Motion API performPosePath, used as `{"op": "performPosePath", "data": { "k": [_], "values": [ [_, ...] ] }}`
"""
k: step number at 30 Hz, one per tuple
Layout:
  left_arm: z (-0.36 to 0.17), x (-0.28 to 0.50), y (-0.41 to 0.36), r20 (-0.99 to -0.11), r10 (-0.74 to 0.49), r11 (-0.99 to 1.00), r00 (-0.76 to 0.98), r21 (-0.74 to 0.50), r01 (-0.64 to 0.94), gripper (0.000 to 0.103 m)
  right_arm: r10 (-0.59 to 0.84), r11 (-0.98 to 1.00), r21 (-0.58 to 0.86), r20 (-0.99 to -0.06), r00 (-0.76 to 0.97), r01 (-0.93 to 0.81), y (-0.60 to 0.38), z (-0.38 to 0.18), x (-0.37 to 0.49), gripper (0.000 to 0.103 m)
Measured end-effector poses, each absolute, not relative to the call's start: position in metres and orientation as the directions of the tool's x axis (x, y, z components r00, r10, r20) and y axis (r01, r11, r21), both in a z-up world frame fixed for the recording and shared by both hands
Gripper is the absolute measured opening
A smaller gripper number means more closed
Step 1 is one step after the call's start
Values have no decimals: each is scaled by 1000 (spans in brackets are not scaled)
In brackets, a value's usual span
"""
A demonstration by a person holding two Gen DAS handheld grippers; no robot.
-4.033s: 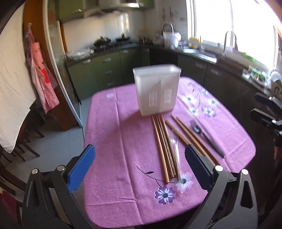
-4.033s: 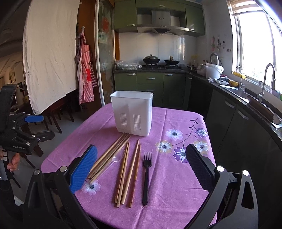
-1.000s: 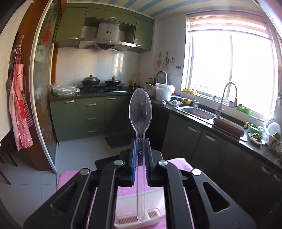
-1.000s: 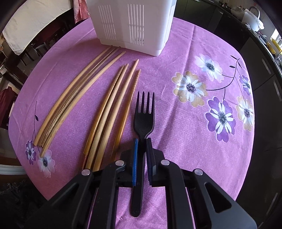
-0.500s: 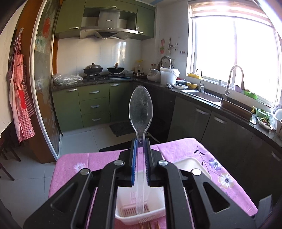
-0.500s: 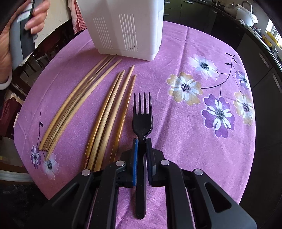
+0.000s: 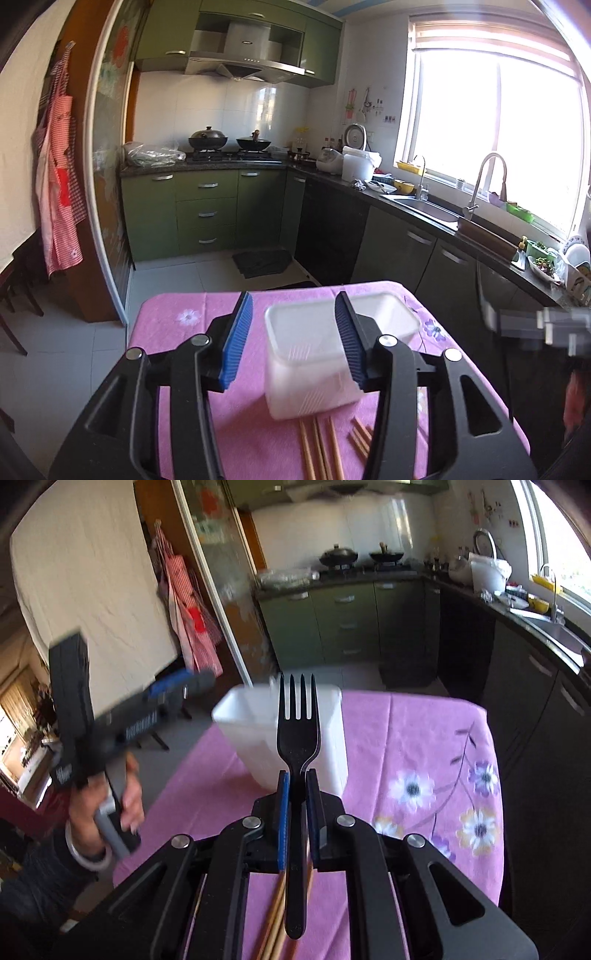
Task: Organize utensils
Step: 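Carry the black fork over the white holder and open the right tool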
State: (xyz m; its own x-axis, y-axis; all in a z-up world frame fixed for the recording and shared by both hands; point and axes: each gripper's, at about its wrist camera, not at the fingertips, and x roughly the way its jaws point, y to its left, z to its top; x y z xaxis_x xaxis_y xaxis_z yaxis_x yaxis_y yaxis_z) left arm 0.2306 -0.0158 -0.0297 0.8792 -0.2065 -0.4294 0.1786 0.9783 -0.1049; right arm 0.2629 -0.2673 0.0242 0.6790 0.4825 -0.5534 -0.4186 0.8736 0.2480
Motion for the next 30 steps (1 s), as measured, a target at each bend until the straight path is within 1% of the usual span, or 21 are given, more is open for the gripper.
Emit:
{"op": "performPosePath", "data": {
  "k": [2, 4, 5, 7, 9, 12, 15, 18, 22, 27, 29, 30],
  "values": [
    [-34, 212, -8, -445, -203, 979, 872, -99, 178, 53, 446, 895, 206, -461, 767, -396, -259, 48, 274, 10],
    [-42, 192, 0, -460, -198, 980, 866, -86, 178, 53, 419, 908, 186, -380, 825, -376, -247, 64, 292, 10],
    [-45, 184, 3, -469, -191, 982, 863, -79, 174, 53, 399, 916, 177, -349, 848, -359, -239, 68, 303, 10],
    [-49, 174, 11, -493, -183, 983, 850, -75, 169, 53, 383, 923, 174, -318, 867, -344, -226, 69, 324, 10],
    [-54, 165, 19, -513, -182, 983, 839, -86, 161, 53, 362, 931, 170, -314, 878, -324, -211, 61, 349, 10],
    [-59, 158, 31, -540, -173, 985, 824, -87, 150, 53, 343, 939, 157, -341, 875, -306, -196, 43, 382, 10],
    [-59, 155, 37, -542, -173, 985, 822, -89, 148, 53, 327, 945, 142, -353, 877, -295, -192, 28, 393, 10],
    [-61, 156, 37, -548, -179, 984, 817, -94, 153, 54, 337, 941, 141, -345, 876, -306, -198, 12, 388, 10],
    [-64, 165, 26, -567, -189, 982, 802, -92, 167, 54, 329, 944, 101, -324, 887, -313, -207, -2, 367, 10],
    [-73, 173, 10, -625, -191, 979, 757, -67, 192, 54, 345, 939, 104, -335, 877, -329, -221, -11, 344, 10],
    [-76, 172, 2, -643, -185, 978, 743, -44, 205, 54, 345, 938, 102, -341, 874, -331, -224, -14, 338, 13],
    [-77, 172, 0, -649, -180, 978, 740, -35, 207, 54, 347, 938, 102, -341, 874, -332, -226, -15, 334, 17]
  ]
}}
